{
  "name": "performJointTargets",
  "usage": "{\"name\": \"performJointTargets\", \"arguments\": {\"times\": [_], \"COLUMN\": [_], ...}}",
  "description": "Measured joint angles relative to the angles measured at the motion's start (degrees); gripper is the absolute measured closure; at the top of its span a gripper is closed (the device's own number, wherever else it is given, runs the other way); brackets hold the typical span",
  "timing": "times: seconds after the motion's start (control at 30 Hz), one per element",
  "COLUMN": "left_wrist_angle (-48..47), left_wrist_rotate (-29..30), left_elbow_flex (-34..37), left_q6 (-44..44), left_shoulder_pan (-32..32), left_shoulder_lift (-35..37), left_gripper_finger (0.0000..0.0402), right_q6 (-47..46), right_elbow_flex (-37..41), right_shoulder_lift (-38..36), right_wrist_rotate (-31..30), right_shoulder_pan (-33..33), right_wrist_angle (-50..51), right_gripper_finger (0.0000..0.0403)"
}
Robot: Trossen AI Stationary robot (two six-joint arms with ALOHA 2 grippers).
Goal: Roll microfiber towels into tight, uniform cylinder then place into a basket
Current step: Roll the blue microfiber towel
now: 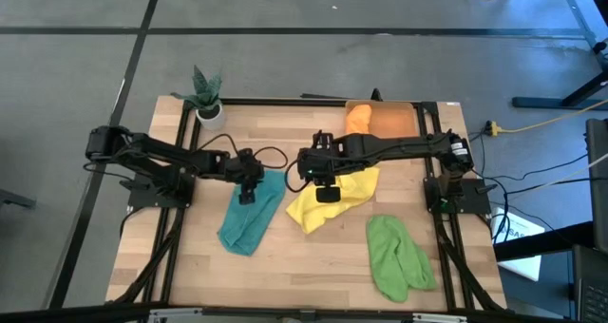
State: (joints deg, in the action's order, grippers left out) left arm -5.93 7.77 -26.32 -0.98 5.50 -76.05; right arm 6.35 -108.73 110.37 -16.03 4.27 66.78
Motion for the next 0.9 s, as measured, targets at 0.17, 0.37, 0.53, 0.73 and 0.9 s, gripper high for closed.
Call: {"name": "performJointTargets", "arguments": {"times": [0.17,0.37,0.53,0.73,0.9], "left_wrist_angle": [0.93,1.09,0.99,0.63,-1.76], "left_wrist_rotate": [0.0,0.17,0.2,1.68,2.16], "left_elbow_flex": [0.01,-0.01,-0.01,-0.07,-2.46], "left_q6": [-1.61,-1.81,-2.27,-2.34,-2.34], "left_shoulder_pan": [-0.73,-0.64,-0.66,-0.66,-0.66], "left_shoulder_lift": [-2.66,-3.43,-3.43,-3.08,-3.02], "left_gripper_finger": [0.0333,0.0334,0.0368,0.0397,0.04], "right_q6": [-0.13,-0.17,-0.15,-0.13,-0.13], "right_elbow_flex": [0.0,0.0,0.0,0.0,0.0], "right_shoulder_lift": [0.0,0.0,0.0,0.0,0.0], "right_wrist_rotate": [0.02,0.04,0.07,0.09,0.09], "right_shoulder_pan": [0.0,0.0,0.0,-0.02,-0.02], "right_wrist_angle": [-0.04,-0.14,-0.27,-0.35,-0.39], "right_gripper_finger": [0.0246,0.0246,0.0246,0.0246,0.0246]}}
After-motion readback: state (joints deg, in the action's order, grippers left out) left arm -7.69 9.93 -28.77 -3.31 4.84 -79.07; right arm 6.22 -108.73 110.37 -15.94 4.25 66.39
